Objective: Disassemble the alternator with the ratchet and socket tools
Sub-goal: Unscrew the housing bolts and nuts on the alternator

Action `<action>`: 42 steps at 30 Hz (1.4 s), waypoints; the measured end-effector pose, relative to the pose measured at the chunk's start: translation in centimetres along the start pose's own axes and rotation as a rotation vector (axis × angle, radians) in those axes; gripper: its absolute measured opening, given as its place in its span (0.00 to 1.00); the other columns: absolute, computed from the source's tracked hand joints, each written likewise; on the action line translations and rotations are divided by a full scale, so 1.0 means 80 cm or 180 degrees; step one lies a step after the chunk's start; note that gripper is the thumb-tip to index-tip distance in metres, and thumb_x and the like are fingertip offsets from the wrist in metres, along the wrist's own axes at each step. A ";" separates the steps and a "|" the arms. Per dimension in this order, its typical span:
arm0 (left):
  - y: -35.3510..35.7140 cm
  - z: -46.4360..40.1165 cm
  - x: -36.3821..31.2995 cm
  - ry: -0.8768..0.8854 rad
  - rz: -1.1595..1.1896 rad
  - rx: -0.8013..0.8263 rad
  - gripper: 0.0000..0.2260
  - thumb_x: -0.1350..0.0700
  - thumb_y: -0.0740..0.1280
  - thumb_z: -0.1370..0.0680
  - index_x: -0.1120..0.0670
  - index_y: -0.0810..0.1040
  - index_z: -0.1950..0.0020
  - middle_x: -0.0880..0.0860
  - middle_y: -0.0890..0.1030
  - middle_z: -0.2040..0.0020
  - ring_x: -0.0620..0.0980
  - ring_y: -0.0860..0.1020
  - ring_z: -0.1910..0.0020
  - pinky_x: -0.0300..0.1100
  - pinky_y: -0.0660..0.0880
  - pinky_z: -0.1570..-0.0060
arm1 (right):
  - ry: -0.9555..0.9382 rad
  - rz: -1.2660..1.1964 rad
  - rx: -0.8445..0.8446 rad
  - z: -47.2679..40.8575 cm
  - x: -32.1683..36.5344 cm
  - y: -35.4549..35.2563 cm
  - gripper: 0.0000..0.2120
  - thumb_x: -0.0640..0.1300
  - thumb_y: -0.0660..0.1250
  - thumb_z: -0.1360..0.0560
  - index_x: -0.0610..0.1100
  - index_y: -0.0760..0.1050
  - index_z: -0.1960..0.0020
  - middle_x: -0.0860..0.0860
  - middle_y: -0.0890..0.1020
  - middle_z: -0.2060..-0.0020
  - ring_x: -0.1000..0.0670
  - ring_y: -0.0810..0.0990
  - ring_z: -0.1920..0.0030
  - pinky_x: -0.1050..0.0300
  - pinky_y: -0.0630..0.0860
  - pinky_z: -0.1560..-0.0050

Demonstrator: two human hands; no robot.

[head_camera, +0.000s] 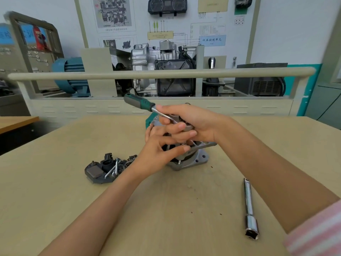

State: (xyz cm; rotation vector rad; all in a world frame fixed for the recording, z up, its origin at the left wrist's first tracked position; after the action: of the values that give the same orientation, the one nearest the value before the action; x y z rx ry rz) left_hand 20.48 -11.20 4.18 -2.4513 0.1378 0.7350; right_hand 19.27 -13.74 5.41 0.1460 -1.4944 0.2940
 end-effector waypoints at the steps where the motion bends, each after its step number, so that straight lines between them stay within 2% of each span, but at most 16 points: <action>1: -0.002 -0.001 0.000 0.0013 -0.0014 -0.0058 0.12 0.50 0.72 0.31 0.33 0.79 0.53 0.26 0.72 0.47 0.25 0.58 0.39 0.58 0.43 0.28 | -0.0161 -0.0240 -0.0305 0.000 0.002 -0.007 0.18 0.51 0.55 0.19 0.43 0.65 0.64 0.54 0.65 0.83 0.57 0.58 0.86 0.65 0.53 0.82; 5: -0.005 0.000 0.002 0.0024 -0.0185 -0.0287 0.09 0.53 0.73 0.31 0.38 0.79 0.58 0.33 0.74 0.53 0.41 0.68 0.43 0.42 0.40 0.29 | -0.1226 -0.1804 -0.2623 0.045 -0.022 -0.063 0.15 0.47 0.52 0.18 0.42 0.67 0.60 0.51 0.71 0.76 0.55 0.65 0.81 0.67 0.61 0.81; 7: -0.004 0.000 0.002 0.0004 -0.0318 -0.0330 0.10 0.57 0.73 0.30 0.43 0.81 0.55 0.35 0.73 0.51 0.40 0.67 0.42 0.40 0.40 0.30 | -0.1263 -0.2358 -0.3083 0.055 -0.040 -0.070 0.12 0.44 0.50 0.18 0.40 0.68 0.53 0.48 0.72 0.71 0.54 0.68 0.77 0.67 0.65 0.80; 9: -0.003 0.000 0.002 -0.0043 -0.0390 -0.0305 0.06 0.56 0.74 0.30 0.46 0.82 0.55 0.35 0.73 0.50 0.40 0.67 0.42 0.37 0.39 0.31 | -0.1008 -0.2502 -0.2957 0.049 -0.040 -0.067 0.09 0.42 0.51 0.20 0.41 0.69 0.50 0.49 0.72 0.71 0.54 0.68 0.77 0.69 0.63 0.81; 11: -0.002 0.000 0.002 -0.0124 -0.0350 -0.0223 0.04 0.50 0.72 0.32 0.45 0.82 0.58 0.34 0.72 0.50 0.41 0.67 0.40 0.36 0.38 0.31 | -0.0852 -0.2066 -0.2587 0.037 -0.026 -0.067 0.06 0.42 0.54 0.22 0.44 0.67 0.57 0.51 0.71 0.75 0.54 0.65 0.79 0.68 0.60 0.81; 14: 0.003 0.000 0.005 -0.0159 -0.0272 -0.0066 0.05 0.46 0.67 0.31 0.34 0.77 0.58 0.31 0.71 0.48 0.33 0.62 0.36 0.39 0.37 0.30 | -0.0438 -0.0847 -0.1403 0.009 -0.003 -0.051 0.13 0.44 0.57 0.22 0.46 0.62 0.66 0.54 0.66 0.82 0.55 0.59 0.83 0.65 0.55 0.79; 17: 0.003 0.002 0.006 -0.0164 -0.0104 -0.0056 0.13 0.47 0.68 0.31 0.25 0.74 0.59 0.19 0.63 0.46 0.19 0.51 0.40 0.47 0.39 0.29 | 0.0141 0.0194 0.0035 -0.005 0.000 -0.006 0.17 0.46 0.58 0.21 0.45 0.62 0.68 0.55 0.64 0.84 0.57 0.58 0.86 0.63 0.52 0.77; 19: 0.000 0.003 0.009 -0.0199 -0.0008 -0.0117 0.17 0.47 0.69 0.32 0.21 0.73 0.57 0.15 0.59 0.48 0.21 0.52 0.40 0.56 0.46 0.27 | 0.0201 0.0473 0.0338 -0.003 -0.001 0.009 0.18 0.46 0.58 0.20 0.44 0.63 0.68 0.55 0.64 0.84 0.58 0.59 0.86 0.61 0.52 0.74; 22: 0.000 0.002 0.004 -0.0040 -0.0052 -0.0131 0.09 0.50 0.71 0.31 0.34 0.81 0.59 0.21 0.67 0.47 0.21 0.56 0.41 0.60 0.48 0.29 | -0.0213 0.0014 -0.0192 -0.001 0.004 0.000 0.16 0.46 0.59 0.20 0.43 0.65 0.66 0.54 0.65 0.83 0.57 0.59 0.85 0.65 0.54 0.79; 26: 0.000 0.003 0.001 -0.0006 -0.0241 -0.0253 0.04 0.49 0.68 0.32 0.39 0.79 0.61 0.34 0.72 0.53 0.33 0.65 0.43 0.52 0.42 0.29 | -0.1347 -0.1513 -0.2589 0.044 -0.016 -0.064 0.15 0.44 0.56 0.20 0.43 0.65 0.65 0.53 0.69 0.79 0.55 0.64 0.82 0.67 0.60 0.81; 28: 0.000 0.003 0.000 -0.0015 -0.0329 -0.0326 0.07 0.48 0.67 0.32 0.41 0.80 0.56 0.35 0.72 0.50 0.32 0.64 0.43 0.49 0.42 0.29 | -0.1417 -0.2218 -0.3025 0.052 -0.034 -0.076 0.14 0.42 0.53 0.20 0.43 0.63 0.65 0.52 0.70 0.79 0.54 0.65 0.81 0.66 0.60 0.80; 31: 0.000 0.002 0.005 -0.0105 -0.0410 -0.0318 0.10 0.45 0.67 0.32 0.48 0.84 0.57 0.35 0.72 0.49 0.27 0.61 0.42 0.46 0.42 0.29 | -0.0833 -0.2079 -0.2407 0.027 -0.027 -0.077 0.13 0.43 0.54 0.22 0.45 0.63 0.66 0.55 0.68 0.82 0.55 0.61 0.84 0.66 0.58 0.79; 34: 0.003 0.001 0.008 -0.0163 -0.0276 -0.0194 0.04 0.45 0.66 0.32 0.38 0.78 0.58 0.34 0.70 0.48 0.23 0.57 0.41 0.43 0.40 0.29 | -0.0364 -0.0893 -0.0807 -0.004 -0.007 -0.045 0.14 0.43 0.57 0.22 0.46 0.62 0.66 0.56 0.67 0.82 0.57 0.59 0.85 0.65 0.57 0.82; 37: -0.001 0.003 0.004 -0.0068 -0.0142 -0.0324 0.10 0.48 0.69 0.31 0.34 0.76 0.54 0.31 0.70 0.47 0.18 0.54 0.42 0.50 0.43 0.28 | -0.0099 -0.0127 0.0492 -0.004 -0.002 0.000 0.12 0.47 0.60 0.26 0.44 0.65 0.66 0.56 0.65 0.83 0.59 0.59 0.85 0.65 0.54 0.80; 40: -0.002 0.002 0.002 -0.0019 -0.0127 -0.0343 0.09 0.50 0.70 0.32 0.41 0.80 0.53 0.26 0.70 0.46 0.20 0.56 0.42 0.57 0.45 0.28 | -0.0094 -0.0431 0.0399 -0.002 -0.001 0.001 0.13 0.46 0.57 0.22 0.43 0.66 0.64 0.55 0.66 0.82 0.59 0.60 0.85 0.66 0.56 0.80; 42: -0.001 0.001 0.002 -0.0013 -0.0219 -0.0308 0.02 0.48 0.69 0.32 0.41 0.81 0.61 0.32 0.73 0.48 0.26 0.61 0.41 0.52 0.44 0.28 | -0.0481 -0.0835 -0.0438 -0.002 0.001 -0.021 0.14 0.46 0.56 0.20 0.43 0.67 0.62 0.55 0.67 0.81 0.58 0.61 0.84 0.66 0.57 0.81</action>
State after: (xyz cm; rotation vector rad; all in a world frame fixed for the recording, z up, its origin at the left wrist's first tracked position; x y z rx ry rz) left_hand 20.61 -11.09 4.07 -2.5323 0.0163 0.7322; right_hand 19.90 -15.27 5.58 0.2559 -1.6191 -0.0321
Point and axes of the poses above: each hand's wrist, its own z-axis away from the middle knuckle, its own y-axis out of the palm, x = y × z, the point moved 10 cm from there along -z, towards the middle knuckle
